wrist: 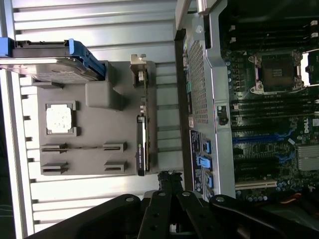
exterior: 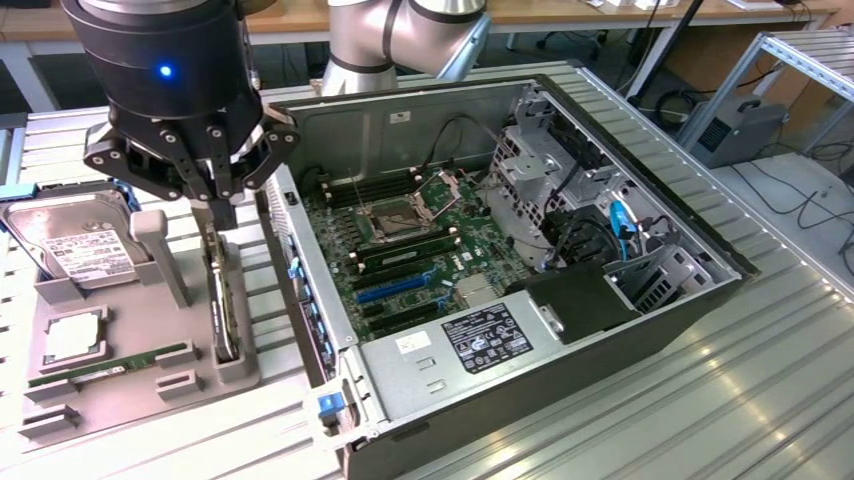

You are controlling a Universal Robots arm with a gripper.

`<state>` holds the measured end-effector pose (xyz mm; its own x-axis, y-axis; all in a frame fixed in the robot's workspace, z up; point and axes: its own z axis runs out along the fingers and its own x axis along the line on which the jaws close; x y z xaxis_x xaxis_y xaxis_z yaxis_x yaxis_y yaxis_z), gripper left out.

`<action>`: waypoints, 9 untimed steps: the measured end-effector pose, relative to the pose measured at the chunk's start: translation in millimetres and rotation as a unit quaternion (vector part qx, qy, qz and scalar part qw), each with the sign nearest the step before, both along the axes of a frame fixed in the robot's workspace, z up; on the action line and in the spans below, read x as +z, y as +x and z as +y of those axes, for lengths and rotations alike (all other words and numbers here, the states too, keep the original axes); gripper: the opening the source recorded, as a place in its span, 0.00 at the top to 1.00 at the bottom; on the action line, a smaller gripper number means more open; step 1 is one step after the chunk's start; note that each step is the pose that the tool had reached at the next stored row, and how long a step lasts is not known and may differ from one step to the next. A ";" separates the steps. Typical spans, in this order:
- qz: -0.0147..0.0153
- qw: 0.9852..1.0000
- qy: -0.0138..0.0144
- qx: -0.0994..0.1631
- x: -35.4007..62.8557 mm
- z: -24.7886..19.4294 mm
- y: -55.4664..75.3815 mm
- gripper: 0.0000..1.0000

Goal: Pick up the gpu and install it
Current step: 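Reach for the gpu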

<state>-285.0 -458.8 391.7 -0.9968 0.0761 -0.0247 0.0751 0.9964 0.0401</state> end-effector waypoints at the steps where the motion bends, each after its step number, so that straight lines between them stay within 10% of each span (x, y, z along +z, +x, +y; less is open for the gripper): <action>1: 0.000 1.000 0.000 0.000 -0.1 -0.4 0.0 0.89; 9: 0.000 1.000 0.000 0.000 -0.1 -3.0 0.0 0.89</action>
<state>-285.0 -461.8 391.6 -0.9968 0.0761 -0.0248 0.0751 0.9964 0.0392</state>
